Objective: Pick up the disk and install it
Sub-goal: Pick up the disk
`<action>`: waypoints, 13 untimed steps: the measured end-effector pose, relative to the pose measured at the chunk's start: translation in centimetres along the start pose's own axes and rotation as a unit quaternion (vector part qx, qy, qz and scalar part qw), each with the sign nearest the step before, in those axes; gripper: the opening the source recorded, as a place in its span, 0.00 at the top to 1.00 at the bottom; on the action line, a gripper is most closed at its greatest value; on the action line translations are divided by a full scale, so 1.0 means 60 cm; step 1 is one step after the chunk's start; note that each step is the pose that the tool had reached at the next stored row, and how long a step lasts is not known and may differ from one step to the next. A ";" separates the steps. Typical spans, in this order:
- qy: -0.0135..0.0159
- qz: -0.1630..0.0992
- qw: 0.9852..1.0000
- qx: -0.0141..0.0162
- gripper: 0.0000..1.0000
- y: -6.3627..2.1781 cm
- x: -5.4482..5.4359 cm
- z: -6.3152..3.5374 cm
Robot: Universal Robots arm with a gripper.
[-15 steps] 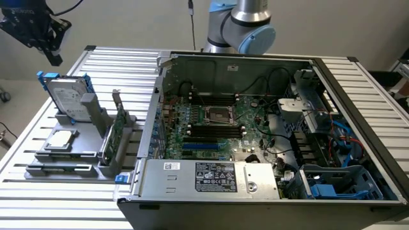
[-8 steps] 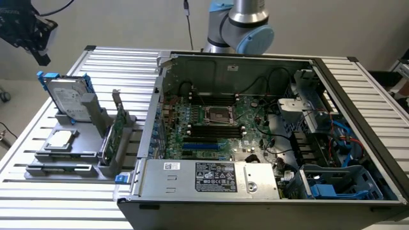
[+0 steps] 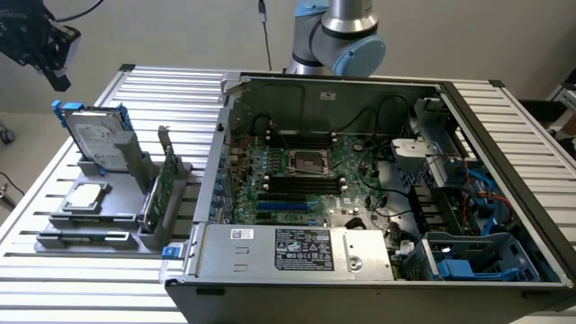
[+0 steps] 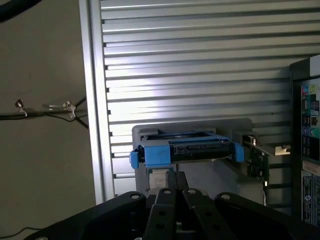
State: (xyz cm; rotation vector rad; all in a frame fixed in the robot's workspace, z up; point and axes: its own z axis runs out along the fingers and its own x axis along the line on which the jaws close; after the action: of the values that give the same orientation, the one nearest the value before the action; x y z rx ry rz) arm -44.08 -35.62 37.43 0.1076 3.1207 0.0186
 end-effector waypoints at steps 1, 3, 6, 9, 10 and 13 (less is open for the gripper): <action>0.000 0.000 1.000 0.000 0.89 0.000 0.000 0.000; 0.000 0.000 1.000 0.000 0.89 0.000 0.000 0.000; 0.000 0.000 1.000 0.000 0.89 0.000 0.000 0.000; 0.000 0.000 1.000 0.000 0.89 0.000 0.000 0.000; 0.000 -0.001 1.000 0.000 0.89 0.000 0.000 0.000; 0.000 -0.022 1.000 0.000 0.89 0.001 0.000 0.000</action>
State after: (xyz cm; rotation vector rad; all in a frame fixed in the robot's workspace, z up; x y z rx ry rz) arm -44.08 -35.59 37.42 0.0397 3.1227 0.0192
